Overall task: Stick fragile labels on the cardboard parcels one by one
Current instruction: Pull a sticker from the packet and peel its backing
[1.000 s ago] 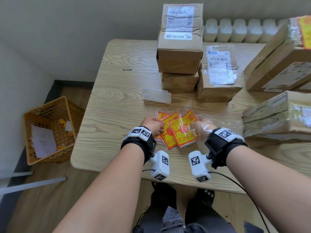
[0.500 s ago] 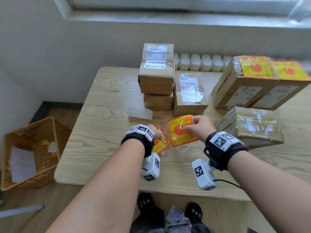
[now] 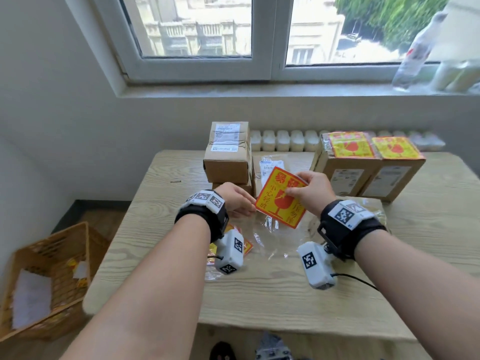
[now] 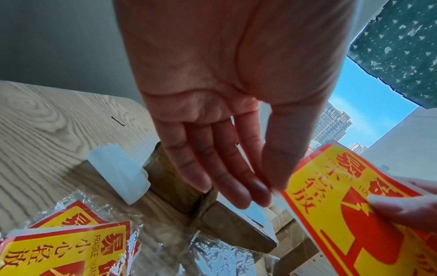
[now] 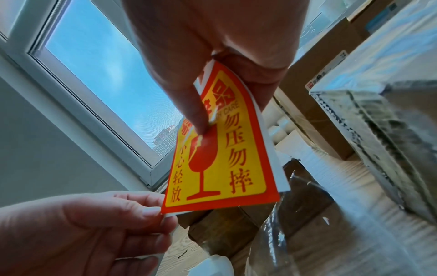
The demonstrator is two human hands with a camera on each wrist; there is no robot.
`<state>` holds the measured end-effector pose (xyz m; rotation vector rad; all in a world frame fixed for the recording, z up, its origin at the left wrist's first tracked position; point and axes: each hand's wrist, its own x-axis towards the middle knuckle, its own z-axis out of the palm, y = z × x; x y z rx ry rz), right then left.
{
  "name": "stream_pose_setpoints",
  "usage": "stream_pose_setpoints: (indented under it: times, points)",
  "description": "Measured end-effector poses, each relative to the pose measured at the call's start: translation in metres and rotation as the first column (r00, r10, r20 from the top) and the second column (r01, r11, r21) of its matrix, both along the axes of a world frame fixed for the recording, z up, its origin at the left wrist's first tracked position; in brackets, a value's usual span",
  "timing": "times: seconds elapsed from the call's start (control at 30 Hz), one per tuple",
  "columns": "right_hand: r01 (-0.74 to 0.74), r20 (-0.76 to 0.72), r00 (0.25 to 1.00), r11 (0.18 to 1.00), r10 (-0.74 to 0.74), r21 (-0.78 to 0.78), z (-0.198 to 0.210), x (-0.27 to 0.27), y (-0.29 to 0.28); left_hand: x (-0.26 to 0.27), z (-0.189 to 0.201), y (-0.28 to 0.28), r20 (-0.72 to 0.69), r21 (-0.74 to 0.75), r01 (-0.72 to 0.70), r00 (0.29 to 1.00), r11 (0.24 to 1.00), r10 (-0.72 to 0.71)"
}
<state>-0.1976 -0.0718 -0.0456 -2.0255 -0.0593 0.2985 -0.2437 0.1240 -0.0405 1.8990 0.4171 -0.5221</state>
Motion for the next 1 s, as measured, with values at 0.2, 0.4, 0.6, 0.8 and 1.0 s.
stream_pose_setpoints:
  times: [0.2, 0.4, 0.6, 0.8, 1.0]
  points:
    - [0.015, -0.006, 1.0, 1.0, -0.015, -0.011, 0.007, 0.001, 0.005, -0.002, 0.006, 0.004, 0.016, 0.022, -0.01, 1.0, 1.0, 0.01]
    - [0.052, -0.021, 0.998, 0.993, -0.054, -0.109, 0.012, 0.006, 0.013, -0.003, 0.013, 0.011, 0.03, -0.008, -0.048, 0.998, 0.999, 0.048]
    - [-0.026, 0.373, 0.92, 0.968, 0.121, -0.25, 0.021, 0.005, 0.027, -0.002, 0.019, 0.019, 0.039, -0.093, -0.105, 0.993, 0.99, 0.109]
    - [-0.39, 0.126, 0.903, 0.907, 0.41, -0.16, 0.01, -0.006, 0.046, 0.0, 0.027, 0.022, 0.085, -0.165, -0.085, 0.991, 0.983, 0.1]
    - [-0.371, 0.127, 0.916, 0.923, 0.381, -0.098, 0.005, -0.002, 0.053, 0.002, 0.027, 0.028, 0.104, -0.172, -0.103, 0.987, 0.98, 0.123]
